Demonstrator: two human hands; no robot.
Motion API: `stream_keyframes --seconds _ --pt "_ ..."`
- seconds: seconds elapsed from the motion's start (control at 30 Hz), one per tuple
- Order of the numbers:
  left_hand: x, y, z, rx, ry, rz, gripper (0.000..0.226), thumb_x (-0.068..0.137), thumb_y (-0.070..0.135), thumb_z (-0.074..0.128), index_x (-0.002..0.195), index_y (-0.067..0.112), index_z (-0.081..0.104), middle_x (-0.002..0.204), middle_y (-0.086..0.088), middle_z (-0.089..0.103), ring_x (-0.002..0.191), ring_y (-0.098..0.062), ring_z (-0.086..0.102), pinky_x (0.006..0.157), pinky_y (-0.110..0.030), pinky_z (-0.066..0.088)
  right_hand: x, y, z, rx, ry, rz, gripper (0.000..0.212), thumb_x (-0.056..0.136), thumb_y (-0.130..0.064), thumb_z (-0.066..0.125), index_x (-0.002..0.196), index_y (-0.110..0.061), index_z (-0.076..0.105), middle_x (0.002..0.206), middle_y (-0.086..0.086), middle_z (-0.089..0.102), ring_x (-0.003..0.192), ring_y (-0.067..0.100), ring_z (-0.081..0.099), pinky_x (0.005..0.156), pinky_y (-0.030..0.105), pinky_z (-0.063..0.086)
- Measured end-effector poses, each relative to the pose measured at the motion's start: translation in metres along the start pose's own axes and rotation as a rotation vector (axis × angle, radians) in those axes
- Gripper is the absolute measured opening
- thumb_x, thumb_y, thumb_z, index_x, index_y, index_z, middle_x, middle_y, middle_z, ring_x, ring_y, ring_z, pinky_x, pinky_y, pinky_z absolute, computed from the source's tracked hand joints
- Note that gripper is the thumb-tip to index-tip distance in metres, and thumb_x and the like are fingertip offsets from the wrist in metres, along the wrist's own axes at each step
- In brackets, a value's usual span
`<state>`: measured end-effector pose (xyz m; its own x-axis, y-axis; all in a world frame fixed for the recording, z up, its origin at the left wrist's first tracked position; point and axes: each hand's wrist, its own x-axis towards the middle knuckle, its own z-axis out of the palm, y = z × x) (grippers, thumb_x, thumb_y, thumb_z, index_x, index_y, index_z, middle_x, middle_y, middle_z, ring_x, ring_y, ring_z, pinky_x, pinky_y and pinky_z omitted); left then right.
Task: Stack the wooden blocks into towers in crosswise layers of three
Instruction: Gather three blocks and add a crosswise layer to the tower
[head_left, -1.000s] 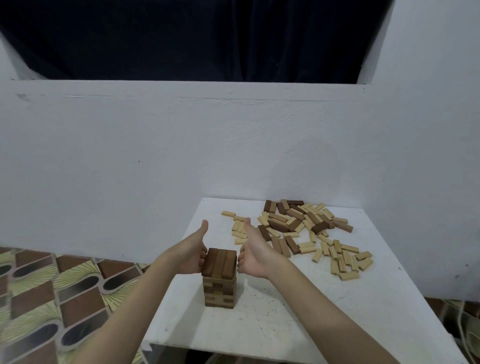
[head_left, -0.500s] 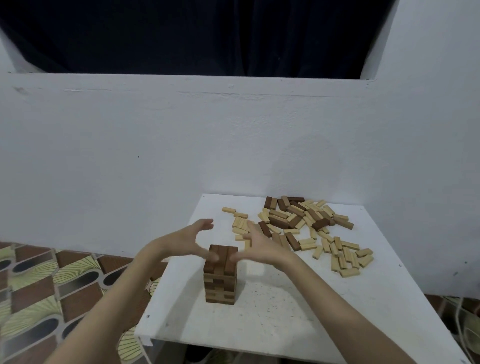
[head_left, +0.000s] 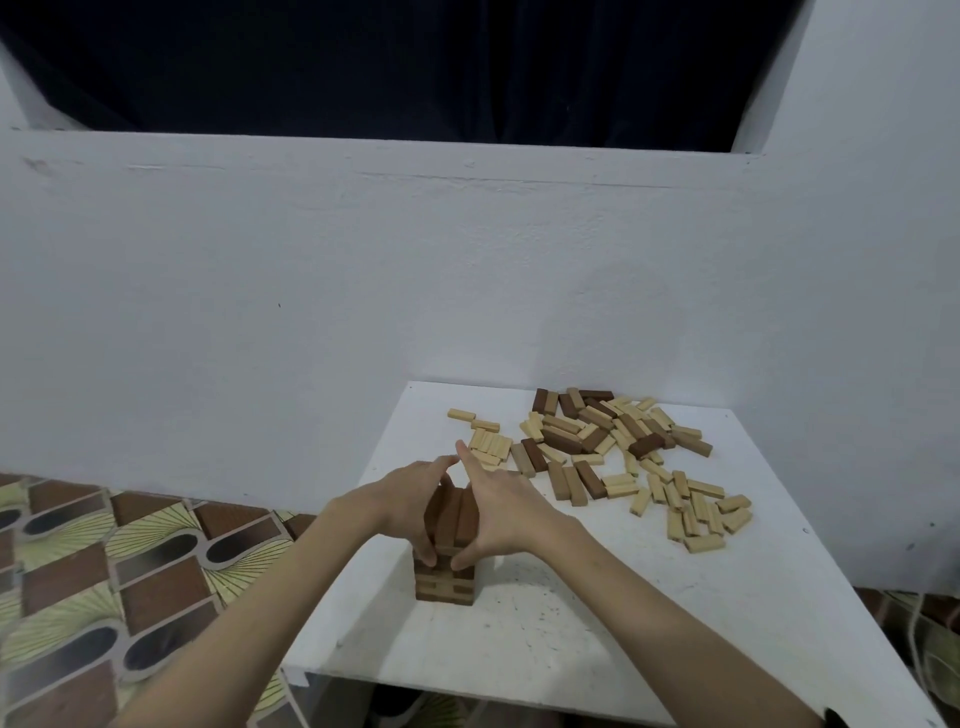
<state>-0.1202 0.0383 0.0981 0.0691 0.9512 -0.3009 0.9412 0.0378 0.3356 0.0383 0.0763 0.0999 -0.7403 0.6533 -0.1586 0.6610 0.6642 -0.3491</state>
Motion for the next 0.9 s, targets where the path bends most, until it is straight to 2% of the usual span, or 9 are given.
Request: stream_keyframes --seconds 0.13,0.33,0.53,0.77,0.83,0.9 --pt "-0.0006 -0.0002 0.0008 -0.052 -0.008 0.003 0.117 0.060 0.018 0.087 0.147 0.021 0.008 0.132 -0.001 0.045 0.118 -0.021 0.047 0.097 -0.035 0.046 0.0009 -0.0034 0.0003 0.082 -0.002 -0.012 0.132 0.067 -0.036 0.083 0.150 -0.019 -0.017 0.106 0.009 0.060 0.100 0.025 0.056 0.083 0.040 0.050" --pt "-0.0012 -0.0013 0.0025 -0.094 0.008 0.026 0.113 0.061 0.017 0.086 0.146 0.016 0.011 0.131 0.000 0.048 0.117 -0.019 0.048 0.096 -0.031 0.045 0.0030 -0.0051 0.0037 0.192 -0.010 0.007 0.131 0.067 -0.026 0.084 0.150 -0.021 -0.018 0.101 0.008 0.063 0.095 0.023 0.061 0.084 0.042 0.052" --pt "-0.0018 -0.0016 0.0020 -0.128 0.001 0.041 0.114 0.061 0.018 0.087 0.146 0.015 0.011 0.129 0.000 0.048 0.116 -0.019 0.049 0.095 -0.030 0.046 0.0013 -0.0064 0.0033 0.257 -0.007 -0.009 0.133 0.066 -0.032 0.085 0.150 -0.022 -0.017 0.099 0.000 0.055 0.102 0.022 0.057 0.086 0.036 0.049" --pt "-0.0013 -0.0018 0.0020 -0.118 -0.001 0.027 0.112 0.062 0.018 0.086 0.146 0.016 0.012 0.130 0.000 0.047 0.116 -0.019 0.048 0.095 -0.030 0.046 0.0053 -0.0037 0.0065 0.288 -0.006 -0.001 0.131 0.068 -0.029 0.085 0.151 -0.024 -0.016 0.110 0.006 0.057 0.104 0.022 0.056 0.090 0.037 0.049" --pt "-0.0018 -0.0019 0.0012 -0.130 -0.009 0.028 0.115 0.061 0.018 0.087 0.147 0.017 0.010 0.133 0.000 0.044 0.120 -0.018 0.046 0.096 -0.029 0.045 0.0050 -0.0018 0.0054 0.282 -0.007 0.000 0.134 0.066 -0.028 0.086 0.150 -0.024 -0.018 0.120 0.007 0.055 0.112 0.023 0.054 0.093 0.037 0.047" --pt "-0.0036 -0.0011 -0.0025 -0.159 -0.018 0.024 0.120 0.059 0.022 0.089 0.148 0.020 0.007 0.142 0.001 0.036 0.129 -0.016 0.038 0.102 -0.030 0.041 0.0023 0.0031 -0.0025 0.272 -0.009 0.017 0.137 0.064 -0.029 0.088 0.150 -0.024 -0.019 0.137 0.010 0.045 0.127 0.026 0.045 0.101 0.038 0.042"
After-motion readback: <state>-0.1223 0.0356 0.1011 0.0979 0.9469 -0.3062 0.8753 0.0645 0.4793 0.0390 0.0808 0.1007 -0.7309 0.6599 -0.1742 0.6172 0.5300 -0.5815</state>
